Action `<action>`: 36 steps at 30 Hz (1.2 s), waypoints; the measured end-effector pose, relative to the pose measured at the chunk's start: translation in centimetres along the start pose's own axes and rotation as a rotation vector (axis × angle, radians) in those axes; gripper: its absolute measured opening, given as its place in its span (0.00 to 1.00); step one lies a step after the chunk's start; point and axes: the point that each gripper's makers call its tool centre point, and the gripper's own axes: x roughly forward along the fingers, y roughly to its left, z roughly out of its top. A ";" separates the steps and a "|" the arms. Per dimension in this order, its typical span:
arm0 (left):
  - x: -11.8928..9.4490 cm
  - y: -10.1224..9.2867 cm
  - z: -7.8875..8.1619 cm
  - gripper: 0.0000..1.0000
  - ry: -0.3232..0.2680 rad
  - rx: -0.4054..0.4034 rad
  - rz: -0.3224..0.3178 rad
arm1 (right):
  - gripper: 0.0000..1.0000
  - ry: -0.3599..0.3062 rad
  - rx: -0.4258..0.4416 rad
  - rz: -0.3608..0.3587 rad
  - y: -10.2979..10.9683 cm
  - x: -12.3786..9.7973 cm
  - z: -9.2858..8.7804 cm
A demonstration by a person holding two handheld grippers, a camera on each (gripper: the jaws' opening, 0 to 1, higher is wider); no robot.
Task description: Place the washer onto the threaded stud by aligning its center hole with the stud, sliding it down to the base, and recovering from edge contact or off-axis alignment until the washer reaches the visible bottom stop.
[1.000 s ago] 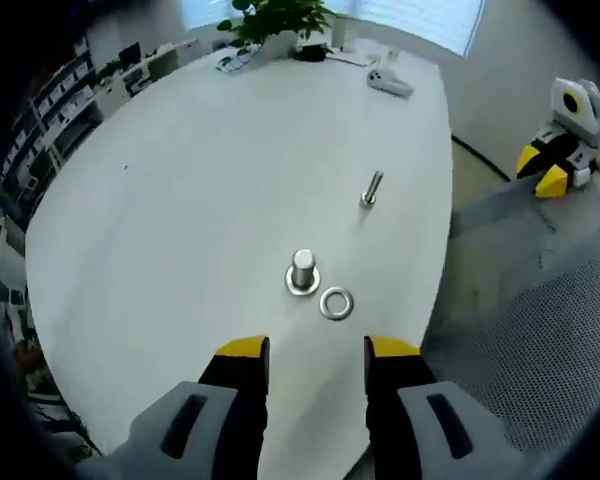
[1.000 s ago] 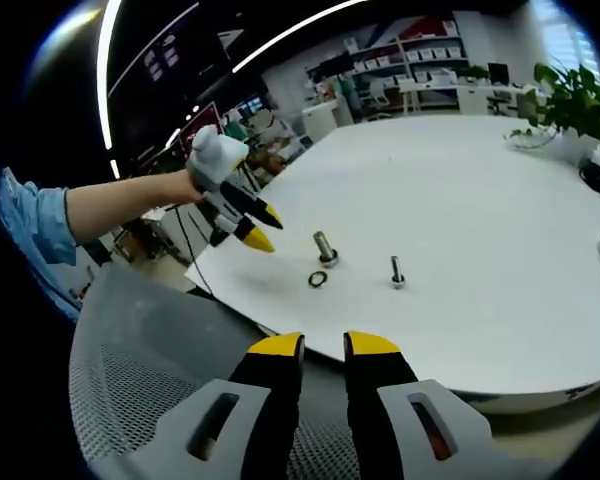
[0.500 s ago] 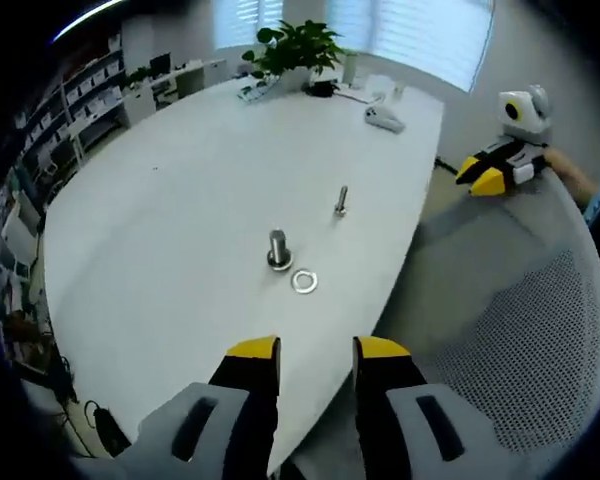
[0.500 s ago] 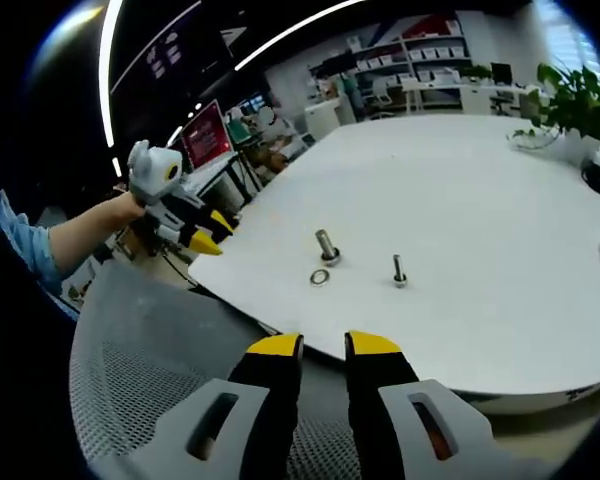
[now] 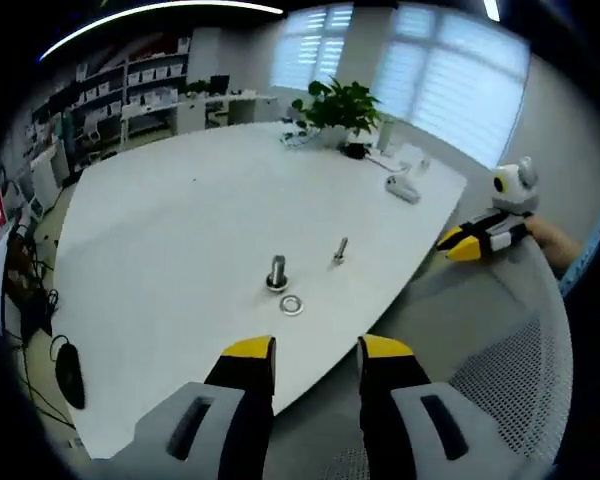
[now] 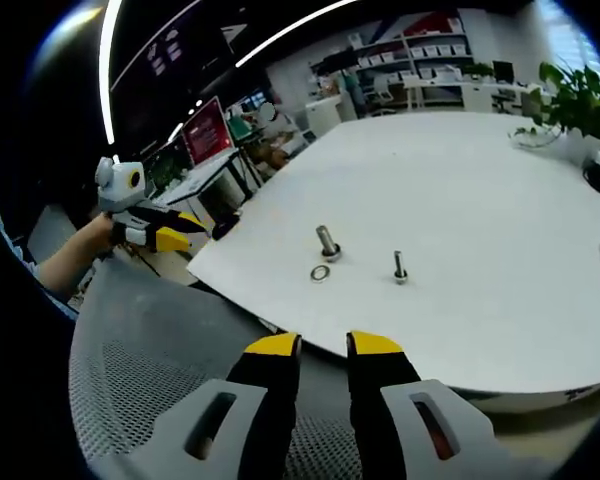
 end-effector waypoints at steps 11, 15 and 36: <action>-0.9 0.7 -0.2 0.36 -0.121 -0.036 0.084 | 0.21 0.003 0.003 0.000 -0.1 0.0 -0.1; -0.9 0.7 0.3 0.35 -0.140 -0.036 0.089 | 0.22 0.002 0.006 0.000 -0.2 -0.1 -0.1; -0.7 0.6 -0.5 0.35 -0.146 -0.009 0.097 | 0.22 -0.008 0.010 0.003 0.1 -0.2 -0.2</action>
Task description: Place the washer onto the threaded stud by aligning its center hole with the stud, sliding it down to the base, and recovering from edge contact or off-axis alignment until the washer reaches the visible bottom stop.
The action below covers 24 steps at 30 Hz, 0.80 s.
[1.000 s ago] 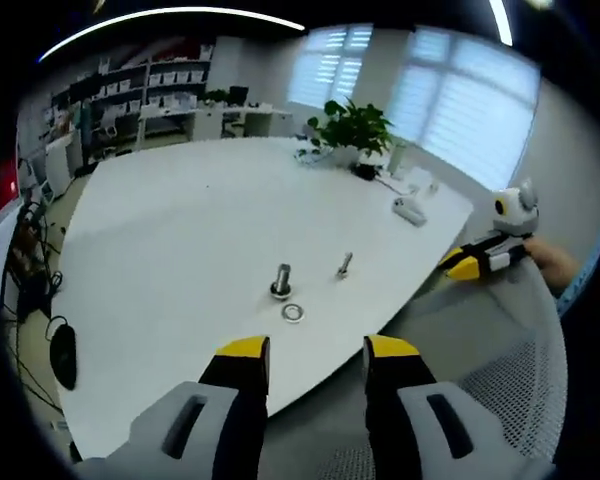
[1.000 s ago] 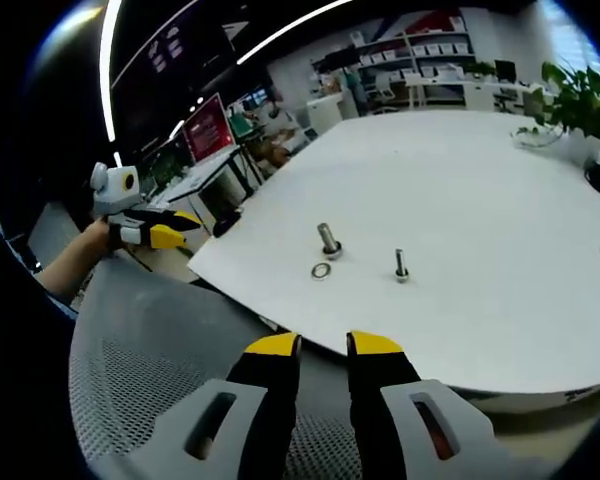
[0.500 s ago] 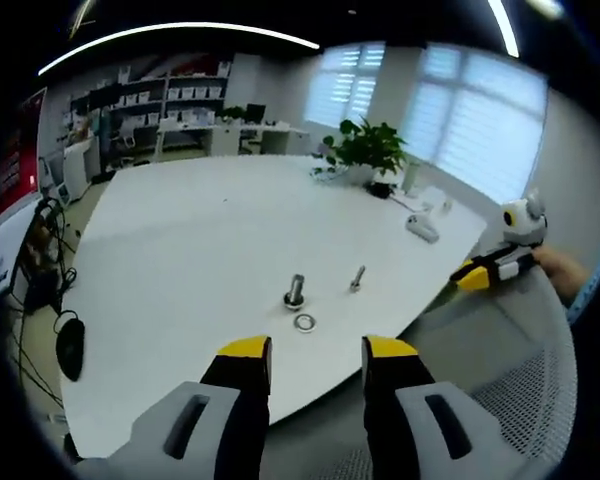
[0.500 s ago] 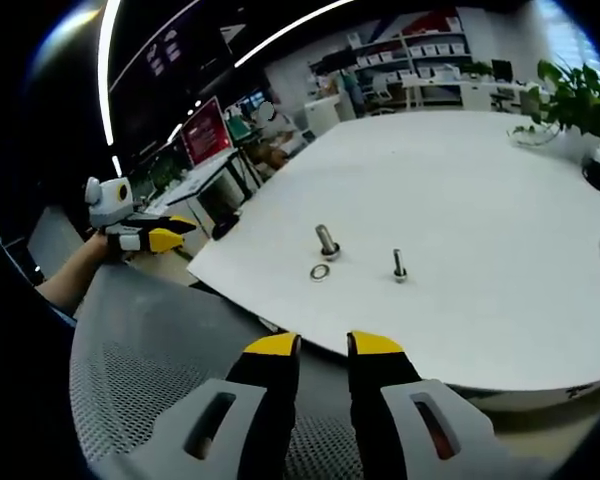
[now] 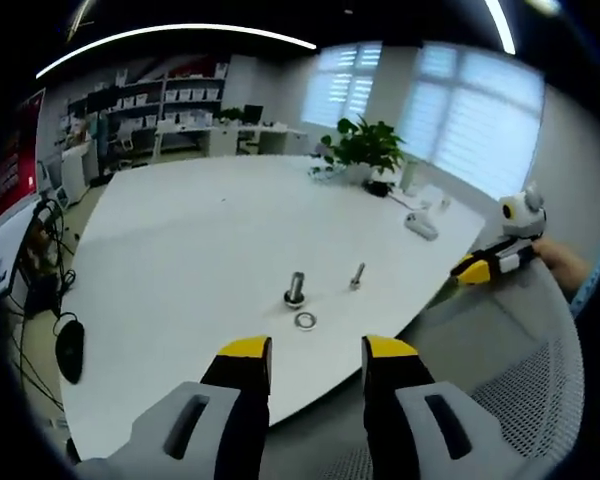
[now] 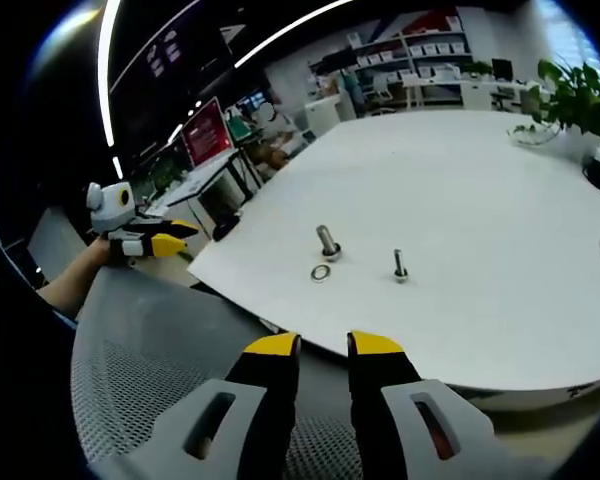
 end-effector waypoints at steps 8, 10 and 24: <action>0.1 0.5 0.4 0.36 0.025 0.069 0.000 | 0.22 0.002 0.001 0.006 0.0 0.1 0.1; 0.2 0.9 1.2 0.32 0.010 0.083 -0.003 | 0.22 0.004 0.000 0.007 0.0 0.1 0.0; 3.4 0.3 3.4 0.40 0.195 0.301 -0.119 | 0.23 -0.026 0.010 0.007 -0.1 -0.1 0.4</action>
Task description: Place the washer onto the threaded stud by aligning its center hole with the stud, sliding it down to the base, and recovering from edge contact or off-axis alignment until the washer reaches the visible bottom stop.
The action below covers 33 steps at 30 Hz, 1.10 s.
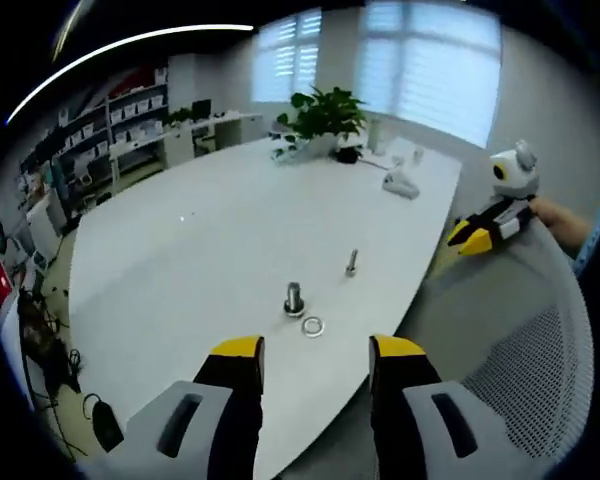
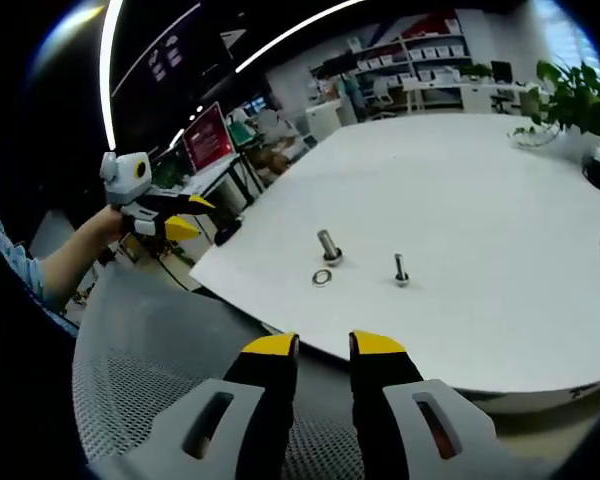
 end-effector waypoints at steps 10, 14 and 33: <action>5.1 -0.2 -0.1 0.47 0.147 0.109 -0.096 | 0.23 0.028 -0.017 0.011 0.3 0.1 -0.3; 7.7 0.3 -0.5 0.46 0.160 0.155 -0.084 | 0.23 0.026 -0.012 0.013 0.2 0.1 -0.3; 16.1 0.1 -5.6 0.44 0.442 0.342 -0.176 | 0.25 -0.029 0.026 0.004 0.0 -0.1 0.3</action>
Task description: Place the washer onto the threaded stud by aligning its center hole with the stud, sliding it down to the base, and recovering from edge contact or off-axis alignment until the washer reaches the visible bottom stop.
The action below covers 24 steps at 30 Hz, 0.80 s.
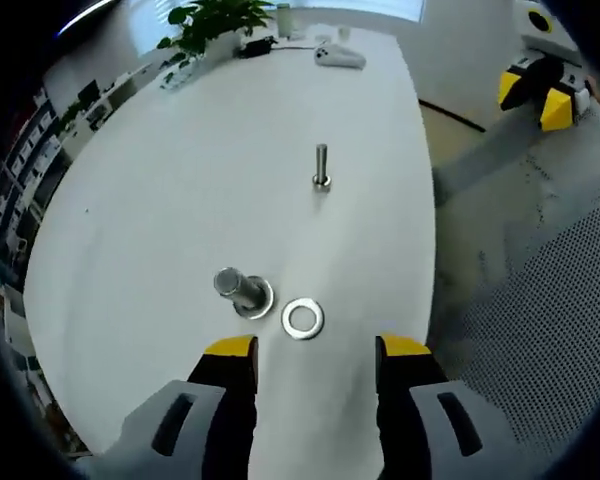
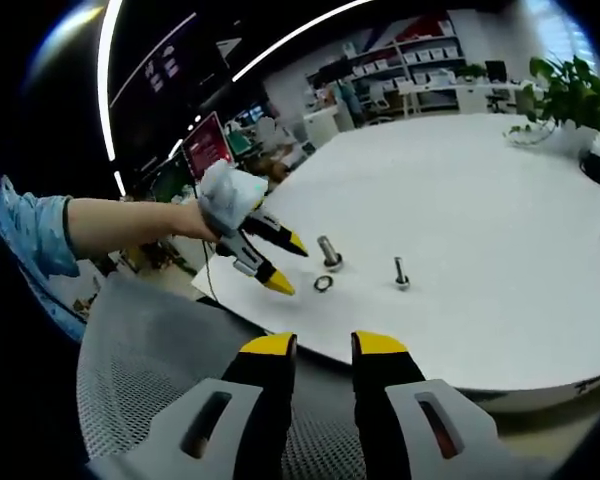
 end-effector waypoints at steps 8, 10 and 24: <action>2.2 0.4 0.3 0.37 0.034 -0.012 -0.022 | 0.24 0.013 -0.017 0.010 0.1 0.1 -0.1; 2.6 -0.1 0.0 0.30 0.055 -0.010 -0.044 | 0.24 0.015 -0.018 0.010 0.1 0.1 -0.2; 3.4 -0.1 0.5 0.28 0.090 0.090 -0.028 | 0.24 0.014 -0.009 0.007 0.0 0.1 -0.1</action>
